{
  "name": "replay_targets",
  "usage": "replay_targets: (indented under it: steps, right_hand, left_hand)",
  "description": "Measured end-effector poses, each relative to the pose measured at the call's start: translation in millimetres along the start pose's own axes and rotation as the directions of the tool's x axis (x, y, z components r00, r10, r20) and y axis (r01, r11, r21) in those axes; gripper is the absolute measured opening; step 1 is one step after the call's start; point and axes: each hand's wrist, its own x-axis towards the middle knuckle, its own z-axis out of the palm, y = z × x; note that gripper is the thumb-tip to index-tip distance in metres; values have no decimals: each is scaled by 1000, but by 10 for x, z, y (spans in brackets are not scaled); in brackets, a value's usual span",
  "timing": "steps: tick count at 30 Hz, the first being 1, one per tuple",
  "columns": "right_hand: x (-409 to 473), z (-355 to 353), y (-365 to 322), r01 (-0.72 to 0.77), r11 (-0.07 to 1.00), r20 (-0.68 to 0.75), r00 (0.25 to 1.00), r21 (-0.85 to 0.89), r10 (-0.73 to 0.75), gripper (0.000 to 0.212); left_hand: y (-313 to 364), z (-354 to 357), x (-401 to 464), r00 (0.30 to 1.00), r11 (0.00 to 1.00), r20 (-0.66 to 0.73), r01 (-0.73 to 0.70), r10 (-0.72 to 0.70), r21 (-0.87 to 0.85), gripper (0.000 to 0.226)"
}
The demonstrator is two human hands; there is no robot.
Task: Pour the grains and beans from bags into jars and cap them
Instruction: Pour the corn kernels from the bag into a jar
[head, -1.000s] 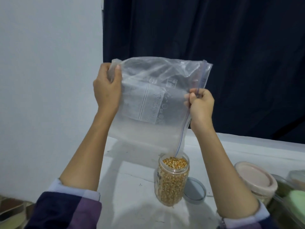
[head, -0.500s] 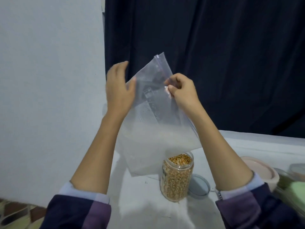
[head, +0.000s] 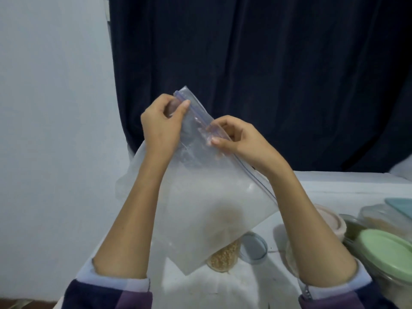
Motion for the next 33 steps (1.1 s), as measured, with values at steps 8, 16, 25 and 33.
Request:
replay_targets:
  steps: [8,16,25,33]
  right_hand:
    - [-378,-410,121,-285,911,-67,958,-298,278,39]
    - [-769,-1101,110,-471,686,-355,879,-554,317,40]
    - [-1521,-2602,260,-387,856,-376,892,-344,252,26]
    - [-1976,-3735,481,-160,987,-617,776,9,131,34]
  left_hand:
    - [-169,16,-84,968,987,-191,161,-162,-23,29]
    - [21,548,-450,942,963,-227,215,-248,-162,31]
    - [744,1713,-995,920,937,-228,269,-318,-221,26]
    - [1714,2370,-1295,965,980,-184,169,-186,-104,26]
